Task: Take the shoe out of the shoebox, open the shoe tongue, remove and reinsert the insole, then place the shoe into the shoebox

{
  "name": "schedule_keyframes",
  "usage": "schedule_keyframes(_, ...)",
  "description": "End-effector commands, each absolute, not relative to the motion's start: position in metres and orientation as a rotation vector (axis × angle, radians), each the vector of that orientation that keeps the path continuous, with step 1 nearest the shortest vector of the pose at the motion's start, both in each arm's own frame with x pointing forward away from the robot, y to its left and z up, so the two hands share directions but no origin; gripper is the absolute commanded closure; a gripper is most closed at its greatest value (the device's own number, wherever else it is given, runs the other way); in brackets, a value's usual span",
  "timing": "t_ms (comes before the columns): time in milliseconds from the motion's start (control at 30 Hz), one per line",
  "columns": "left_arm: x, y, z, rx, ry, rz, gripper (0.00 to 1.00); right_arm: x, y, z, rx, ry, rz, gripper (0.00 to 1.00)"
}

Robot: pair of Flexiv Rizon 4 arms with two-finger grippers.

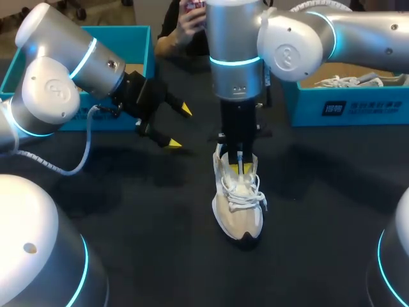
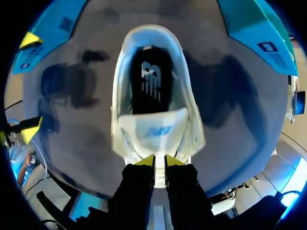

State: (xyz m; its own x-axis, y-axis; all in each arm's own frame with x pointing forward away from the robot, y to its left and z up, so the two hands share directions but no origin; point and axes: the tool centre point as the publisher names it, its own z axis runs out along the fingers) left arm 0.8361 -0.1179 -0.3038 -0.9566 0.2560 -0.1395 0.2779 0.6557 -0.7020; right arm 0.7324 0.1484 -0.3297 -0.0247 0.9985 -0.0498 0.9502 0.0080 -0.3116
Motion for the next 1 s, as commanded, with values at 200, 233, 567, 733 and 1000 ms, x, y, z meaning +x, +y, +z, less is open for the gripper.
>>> schedule_keyframes(200, 0.836, -0.118, -0.304, 0.456, 2.834, -1.204, 0.00, 0.750, 0.143, -0.348, -2.047, -2.103, 0.374, 0.86)
schedule_keyframes(233, 0.836, -0.118, -0.304, 0.456, 2.834, -1.204, 0.00, 0.750, 0.144, -0.344, -2.052, -2.109, 0.370, 0.84)
schedule_keyframes(567, 0.836, -0.118, -0.304, 0.456, 2.834, -1.204, 0.00, 0.755, 0.143, -0.344, -2.048, -2.132, 0.336, 0.78)
schedule_keyframes(733, 0.836, -0.118, -0.304, 0.456, 2.834, -1.204, 0.00, 0.758, 0.143, -0.349, -2.031, -2.145, 0.312, 0.76)
schedule_keyframes(1000, 0.836, -0.118, -0.304, 0.456, 2.834, -1.204, 0.00, 0.762, 0.137, -0.305, -1.942, -2.472, 0.196, 0.58)
